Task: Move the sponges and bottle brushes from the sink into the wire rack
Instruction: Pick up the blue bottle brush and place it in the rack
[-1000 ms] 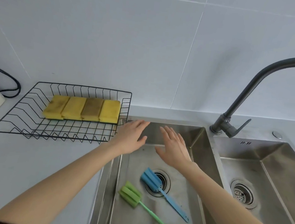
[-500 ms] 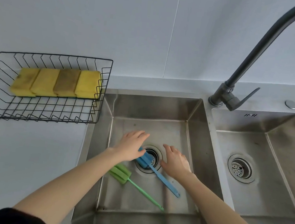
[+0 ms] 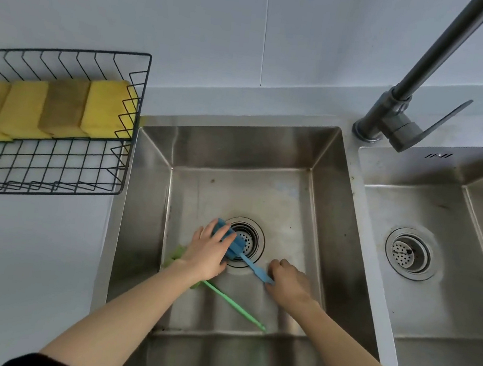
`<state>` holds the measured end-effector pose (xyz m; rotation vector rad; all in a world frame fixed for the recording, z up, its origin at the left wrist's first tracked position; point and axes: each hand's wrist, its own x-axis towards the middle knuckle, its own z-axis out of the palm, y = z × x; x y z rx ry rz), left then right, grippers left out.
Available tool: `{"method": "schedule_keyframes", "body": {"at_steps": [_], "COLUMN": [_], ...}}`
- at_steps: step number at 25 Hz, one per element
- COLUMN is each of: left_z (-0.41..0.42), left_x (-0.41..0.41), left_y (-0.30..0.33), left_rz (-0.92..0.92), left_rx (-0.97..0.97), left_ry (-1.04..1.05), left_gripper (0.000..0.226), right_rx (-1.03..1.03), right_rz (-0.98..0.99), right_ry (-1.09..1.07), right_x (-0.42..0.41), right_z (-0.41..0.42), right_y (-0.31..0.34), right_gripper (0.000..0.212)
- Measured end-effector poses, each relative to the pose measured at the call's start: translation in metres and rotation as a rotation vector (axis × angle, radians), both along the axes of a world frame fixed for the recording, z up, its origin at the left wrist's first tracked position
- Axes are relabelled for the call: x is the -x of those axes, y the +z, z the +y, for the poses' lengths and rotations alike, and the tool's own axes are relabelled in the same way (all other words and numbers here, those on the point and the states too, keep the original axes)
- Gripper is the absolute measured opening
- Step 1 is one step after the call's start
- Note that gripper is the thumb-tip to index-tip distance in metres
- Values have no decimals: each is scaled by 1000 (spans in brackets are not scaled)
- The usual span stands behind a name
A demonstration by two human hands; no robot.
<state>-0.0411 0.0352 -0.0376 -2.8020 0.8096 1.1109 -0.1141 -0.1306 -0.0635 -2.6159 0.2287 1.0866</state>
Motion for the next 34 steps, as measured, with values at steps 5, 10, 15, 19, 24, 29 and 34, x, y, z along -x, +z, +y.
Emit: {"method": "schedule_keyframes", "body": {"at_steps": [5, 10, 15, 19, 24, 29, 34], "left_z": [-5, -5, 0, 4, 14, 23, 31], "left_x": [-1, -4, -8, -12, -17, -9, -3], "left_y": [-8, -7, 4, 20, 46, 72, 97], "left_rz": [-48, -52, -92, -204, -312, -381, -472], "left_rx": [-5, 6, 64, 89, 191, 294, 415], "left_ry": [-13, 48, 118, 123, 156, 199, 231], "left_gripper": [65, 66, 66, 63, 54, 51, 51], "right_rx": [-11, -114, -266, -276, -191, -251, -443], "right_rz": [-45, -158, -293, -382, -498, -514, -567], "right_ry": [7, -57, -128, -57, -30, -83, -346], "right_x": [3, -1, -16, -24, -28, -33, -27], "right_z": [3, -8, -26, -31, -35, -42, -41], "right_y": [-10, -3, 20, 44, 75, 111, 146], "right_gripper": [29, 27, 26, 28, 29, 32, 13]}}
